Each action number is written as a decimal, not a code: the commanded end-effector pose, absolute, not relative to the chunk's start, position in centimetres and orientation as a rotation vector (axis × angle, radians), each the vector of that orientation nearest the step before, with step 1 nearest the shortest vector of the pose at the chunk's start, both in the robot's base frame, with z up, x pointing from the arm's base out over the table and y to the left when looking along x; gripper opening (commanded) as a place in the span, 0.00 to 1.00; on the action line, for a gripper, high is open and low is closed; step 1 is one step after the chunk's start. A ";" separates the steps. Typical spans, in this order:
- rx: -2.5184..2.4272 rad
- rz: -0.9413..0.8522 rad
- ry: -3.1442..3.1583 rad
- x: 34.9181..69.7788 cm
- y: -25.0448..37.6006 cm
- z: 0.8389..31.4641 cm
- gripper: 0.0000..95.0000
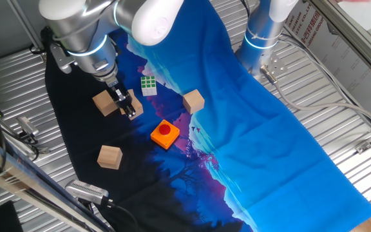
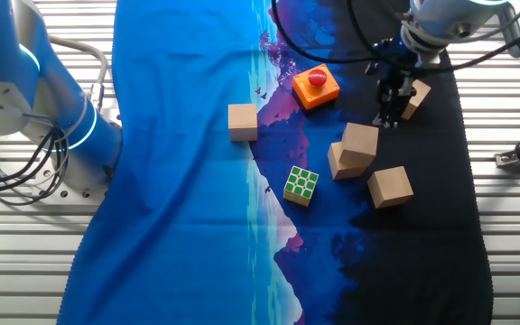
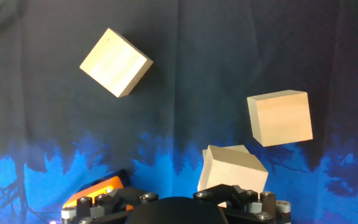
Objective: Stack the blocks in a vertical line of five
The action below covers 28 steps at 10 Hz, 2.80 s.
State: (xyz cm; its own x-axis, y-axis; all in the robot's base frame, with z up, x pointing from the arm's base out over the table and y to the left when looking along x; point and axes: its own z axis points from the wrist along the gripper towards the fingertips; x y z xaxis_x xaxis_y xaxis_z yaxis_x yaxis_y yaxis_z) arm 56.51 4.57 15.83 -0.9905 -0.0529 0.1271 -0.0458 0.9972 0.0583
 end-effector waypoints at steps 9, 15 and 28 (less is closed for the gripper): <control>0.171 -0.079 -3.012 57.2 0.1 15.3 1.00; 0.195 -0.083 -3.022 58.6 -2.1 14.6 1.00; 0.181 -0.109 -3.049 61.8 -5.7 12.6 1.00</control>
